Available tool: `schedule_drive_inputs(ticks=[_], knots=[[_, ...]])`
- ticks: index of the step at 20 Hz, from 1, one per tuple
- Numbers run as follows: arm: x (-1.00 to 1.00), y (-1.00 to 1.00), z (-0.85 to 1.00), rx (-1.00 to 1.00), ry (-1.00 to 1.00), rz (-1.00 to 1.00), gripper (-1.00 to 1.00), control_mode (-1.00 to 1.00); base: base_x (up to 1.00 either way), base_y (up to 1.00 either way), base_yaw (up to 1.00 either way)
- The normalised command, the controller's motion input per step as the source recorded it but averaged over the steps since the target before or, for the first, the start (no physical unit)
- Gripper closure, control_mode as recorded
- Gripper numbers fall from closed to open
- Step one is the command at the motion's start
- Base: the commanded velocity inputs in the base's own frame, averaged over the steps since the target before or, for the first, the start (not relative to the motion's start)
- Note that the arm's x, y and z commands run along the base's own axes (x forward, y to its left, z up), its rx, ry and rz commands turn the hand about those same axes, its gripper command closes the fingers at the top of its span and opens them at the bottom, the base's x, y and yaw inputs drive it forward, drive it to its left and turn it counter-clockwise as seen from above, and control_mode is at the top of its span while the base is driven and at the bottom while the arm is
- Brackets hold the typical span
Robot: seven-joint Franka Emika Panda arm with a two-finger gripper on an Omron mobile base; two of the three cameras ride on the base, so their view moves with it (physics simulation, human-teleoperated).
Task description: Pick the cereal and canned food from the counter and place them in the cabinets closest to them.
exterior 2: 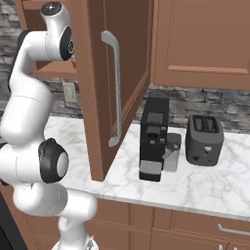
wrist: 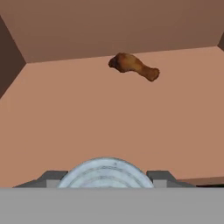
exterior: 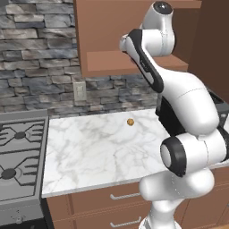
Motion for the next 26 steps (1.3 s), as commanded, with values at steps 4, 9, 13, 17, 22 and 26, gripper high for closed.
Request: schedule_drive_inputs(ticks=[4, 9, 13, 17, 22, 26], knots=[[0.07, 0.00, -0.21, -0.02, -0.01, 0.00, 1.00, -1.00, 0.00, 0.00, 0.00], [0.10, 0.01, -0.12, -0.01, -0.02, 0.00, 1.00, -1.00, 0.00, 0.00, 0.00], [0.23, 0.04, -0.04, 0.00, -0.01, 0.00, 1.00, -1.00, 0.00, 0.00, 0.00], [0.38, 0.02, 0.00, 0.00, 0.00, 0.00, 1.00, -1.00, 0.00, 0.00, 0.00], [0.32, 0.01, 0.00, 0.00, 0.00, 0.00, 1.00, -1.00, 0.00, 0.00, 0.00], [0.27, 0.00, 0.00, 0.00, 0.00, 0.00, 1.00, -1.00, 0.00, 0.00, 0.00]])
